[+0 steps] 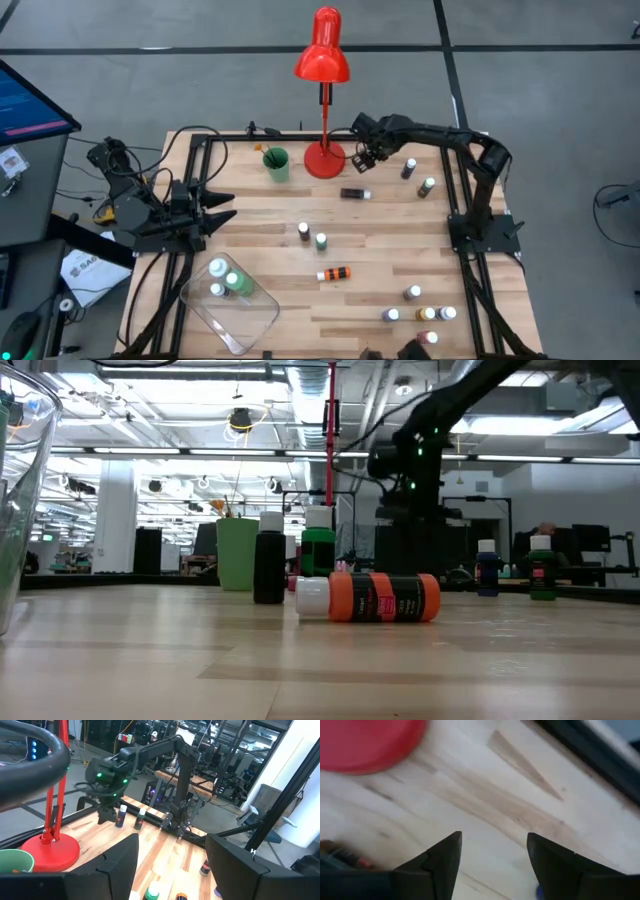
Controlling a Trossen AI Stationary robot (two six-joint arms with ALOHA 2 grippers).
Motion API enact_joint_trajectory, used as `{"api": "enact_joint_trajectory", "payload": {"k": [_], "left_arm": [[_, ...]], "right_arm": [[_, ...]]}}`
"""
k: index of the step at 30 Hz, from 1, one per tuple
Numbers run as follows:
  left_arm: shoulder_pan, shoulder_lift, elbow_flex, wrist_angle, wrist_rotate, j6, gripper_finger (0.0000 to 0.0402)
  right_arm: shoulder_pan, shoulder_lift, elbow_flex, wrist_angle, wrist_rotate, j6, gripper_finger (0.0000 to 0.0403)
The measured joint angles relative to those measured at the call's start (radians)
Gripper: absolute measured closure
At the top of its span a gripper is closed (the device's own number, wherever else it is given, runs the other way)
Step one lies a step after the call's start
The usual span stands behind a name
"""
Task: Pick & Place Paint Supplies
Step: Move the brown coloring bottle to the center of the table
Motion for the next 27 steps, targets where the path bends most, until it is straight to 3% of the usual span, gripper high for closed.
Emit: {"api": "enact_joint_trajectory", "payload": {"k": [7, 13, 23, 27], "left_arm": [[0.000, 0.000, 0.000, 0.000, 0.000, 0.000, 0.0179], [0.000, 0.000, 0.000, 0.000, 0.000, 0.000, 0.0179], [0.000, 0.000, 0.000, 0.000, 0.001, 0.000, 0.0179], [0.000, 0.000, 0.000, -0.001, 0.001, 0.000, 0.0179]], "right_arm": [[0.173, -0.050, 0.002, -0.034, 0.002, -0.084, 0.0193], [0.294, -0.052, -0.058, -0.051, -0.020, -0.041, 0.0214], [0.512, -0.052, -0.121, -0.121, -0.133, 0.095, 0.0257], [0.587, -0.052, -0.121, -0.110, -0.234, 0.142, 0.0269]]}}
